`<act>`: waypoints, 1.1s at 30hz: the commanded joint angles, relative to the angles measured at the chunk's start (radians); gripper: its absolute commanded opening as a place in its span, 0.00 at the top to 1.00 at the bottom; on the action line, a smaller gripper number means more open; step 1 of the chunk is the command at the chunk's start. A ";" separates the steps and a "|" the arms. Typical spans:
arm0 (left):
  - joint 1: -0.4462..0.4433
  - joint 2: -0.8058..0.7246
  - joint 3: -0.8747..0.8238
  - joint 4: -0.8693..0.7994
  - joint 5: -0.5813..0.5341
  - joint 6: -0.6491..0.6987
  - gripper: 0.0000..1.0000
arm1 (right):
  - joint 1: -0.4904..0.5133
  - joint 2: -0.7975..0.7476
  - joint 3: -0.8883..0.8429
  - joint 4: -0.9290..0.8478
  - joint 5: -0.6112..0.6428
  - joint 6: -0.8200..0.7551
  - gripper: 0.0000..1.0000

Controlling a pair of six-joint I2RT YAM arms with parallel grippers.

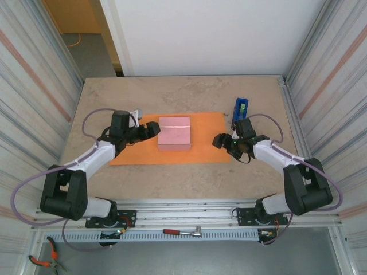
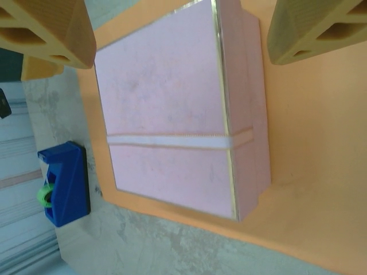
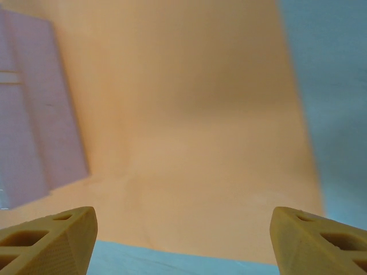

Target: Wrap the gift box in paper

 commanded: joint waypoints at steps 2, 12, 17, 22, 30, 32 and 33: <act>-0.037 -0.047 -0.050 -0.007 -0.020 -0.015 0.21 | -0.005 -0.019 -0.036 -0.067 0.037 -0.042 0.22; -0.066 -0.051 -0.070 0.010 -0.023 -0.034 0.21 | 0.035 0.077 -0.037 -0.013 0.040 -0.033 0.23; -0.066 -0.053 -0.069 0.010 -0.022 -0.036 0.21 | 0.084 0.096 -0.004 0.000 0.038 -0.022 0.30; -0.068 -0.053 -0.074 0.015 -0.022 -0.038 0.21 | 0.118 0.096 0.038 0.007 0.040 -0.007 0.33; -0.069 -0.058 -0.077 0.019 -0.021 -0.033 0.21 | 0.087 0.125 0.064 0.102 0.013 0.002 0.26; -0.069 -0.058 -0.077 0.019 -0.021 -0.034 0.21 | 0.062 0.132 0.057 0.157 -0.012 0.005 0.26; -0.069 -0.059 -0.074 0.018 -0.021 -0.034 0.21 | 0.047 0.136 0.054 0.185 -0.024 0.005 0.26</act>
